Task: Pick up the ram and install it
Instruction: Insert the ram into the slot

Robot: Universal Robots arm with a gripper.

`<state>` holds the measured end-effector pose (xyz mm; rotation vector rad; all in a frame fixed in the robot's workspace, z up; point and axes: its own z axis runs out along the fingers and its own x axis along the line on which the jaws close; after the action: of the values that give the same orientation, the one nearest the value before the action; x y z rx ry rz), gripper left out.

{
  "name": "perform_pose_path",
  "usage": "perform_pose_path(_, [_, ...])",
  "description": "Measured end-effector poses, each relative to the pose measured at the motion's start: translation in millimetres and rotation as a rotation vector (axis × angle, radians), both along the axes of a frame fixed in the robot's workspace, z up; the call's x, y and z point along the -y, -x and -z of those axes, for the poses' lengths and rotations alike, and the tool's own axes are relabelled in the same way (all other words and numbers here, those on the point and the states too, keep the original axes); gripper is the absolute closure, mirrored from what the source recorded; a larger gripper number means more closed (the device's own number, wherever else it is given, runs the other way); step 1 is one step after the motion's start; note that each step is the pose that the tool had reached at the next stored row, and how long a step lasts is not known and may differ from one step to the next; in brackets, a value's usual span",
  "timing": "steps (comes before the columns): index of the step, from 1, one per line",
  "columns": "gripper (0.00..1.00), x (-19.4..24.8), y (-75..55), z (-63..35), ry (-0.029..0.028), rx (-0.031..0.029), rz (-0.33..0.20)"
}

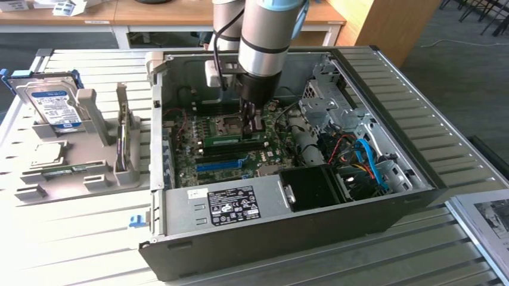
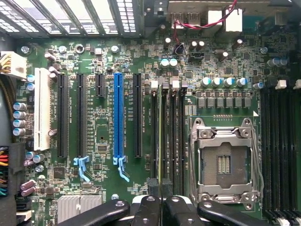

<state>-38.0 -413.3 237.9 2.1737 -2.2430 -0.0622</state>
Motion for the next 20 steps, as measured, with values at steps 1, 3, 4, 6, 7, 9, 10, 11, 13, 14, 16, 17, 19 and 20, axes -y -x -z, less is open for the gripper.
perform_pose_path(1, [0.88,0.4,0.0,0.0,0.0,0.0,0.0])
perform_pose_path(3, [0.88,1.2,0.0,0.0,0.0,0.0,0.0])
perform_pose_path(4, [0.88,1.8,0.0,0.0,0.0,0.0,0.0])
perform_pose_path(6, [0.88,1.9,0.0,0.0,0.0,0.0,0.0])
perform_pose_path(7, [0.88,2.0,-0.1,0.0,0.0,0.0,0.0])
perform_pose_path(9, [0.88,2.0,0.0,0.0,0.0,0.0,0.0])
perform_pose_path(10, [0.88,2.0,0.0,0.0,0.0,0.0,0.0])
perform_pose_path(11, [0.88,2.1,0.0,0.3,-0.0001,0.0001,0.0])
perform_pose_path(13, [0.88,2.0,0.0,1.2,-0.0002,0.0003,0.0])
perform_pose_path(14, [0.88,2.1,0.0,1.6,0.0,0.0002,0.0])
perform_pose_path(16, [0.88,2.0,0.1,2.5,0.0,0.0002,0.0])
perform_pose_path(17, [0.88,2.0,0.1,2.8,0.0,0.0002,0.0])
perform_pose_path(19, [0.88,2.1,0.1,3.5,0.0,0.0002,0.0])
perform_pose_path(20, [0.88,2.1,0.1,3.8,0.0,0.0002,0.0])
